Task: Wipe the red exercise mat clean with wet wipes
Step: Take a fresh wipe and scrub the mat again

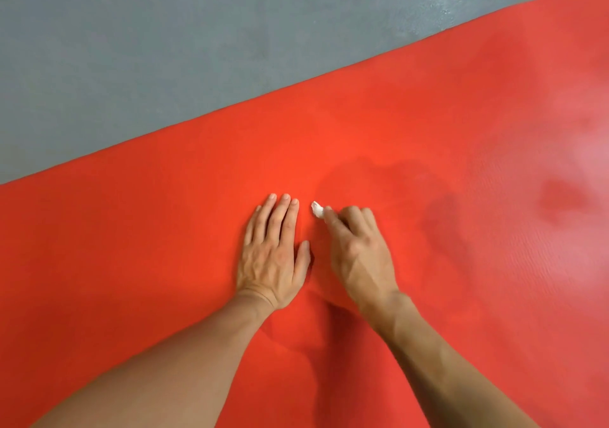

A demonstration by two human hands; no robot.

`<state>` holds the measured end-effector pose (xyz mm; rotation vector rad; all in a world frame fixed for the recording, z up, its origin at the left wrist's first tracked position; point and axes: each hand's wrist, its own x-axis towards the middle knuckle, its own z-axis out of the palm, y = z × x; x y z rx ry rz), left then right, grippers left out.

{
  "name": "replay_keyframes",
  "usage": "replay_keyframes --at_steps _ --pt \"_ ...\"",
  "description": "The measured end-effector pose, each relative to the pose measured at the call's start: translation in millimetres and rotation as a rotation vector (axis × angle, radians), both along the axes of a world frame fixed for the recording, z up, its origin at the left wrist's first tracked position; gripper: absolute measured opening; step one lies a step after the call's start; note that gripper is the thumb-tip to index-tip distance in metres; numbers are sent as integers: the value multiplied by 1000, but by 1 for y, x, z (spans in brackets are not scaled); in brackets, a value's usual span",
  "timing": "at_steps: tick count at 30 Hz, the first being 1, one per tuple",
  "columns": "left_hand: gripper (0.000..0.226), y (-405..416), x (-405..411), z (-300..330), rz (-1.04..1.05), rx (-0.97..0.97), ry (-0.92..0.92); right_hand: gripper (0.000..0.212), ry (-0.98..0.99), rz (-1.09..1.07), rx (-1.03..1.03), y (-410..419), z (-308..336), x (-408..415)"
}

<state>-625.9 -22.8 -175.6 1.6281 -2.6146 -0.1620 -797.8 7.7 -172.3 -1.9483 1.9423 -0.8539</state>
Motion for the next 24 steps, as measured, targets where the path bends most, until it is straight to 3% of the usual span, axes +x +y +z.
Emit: replay_keyframes --at_steps 2,4,6,7,10,13,15,18,21,24 --pt "70 0 0 0 1 2 -7 38 0 -103 -9 -10 -4 -35" --pt "70 0 0 0 1 8 -12 34 -6 -367 2 -24 -6 -66" --pt "71 0 0 0 -2 10 -14 32 -54 -588 24 -33 -7 -69" --pt "71 0 -1 -1 -4 11 -13 36 -79 -597 21 -35 -5 -56" --pt "69 -1 1 -4 -6 1 -8 51 -140 -254 54 -22 6 9" --pt "67 -1 0 -4 -4 -4 0 46 -54 29 63 -11 7 23" --pt "69 -2 -1 -2 -6 -1 6 42 -31 19 28 -21 3 -8" --pt "71 -2 -1 0 -10 6 -5 44 -13 -261 10 -37 0 -60" --pt "71 0 0 -1 -17 6 -10 43 -38 -468 72 -42 -2 -42" --pt "69 -3 1 -4 -12 -11 12 48 -53 -156 75 -24 7 20"
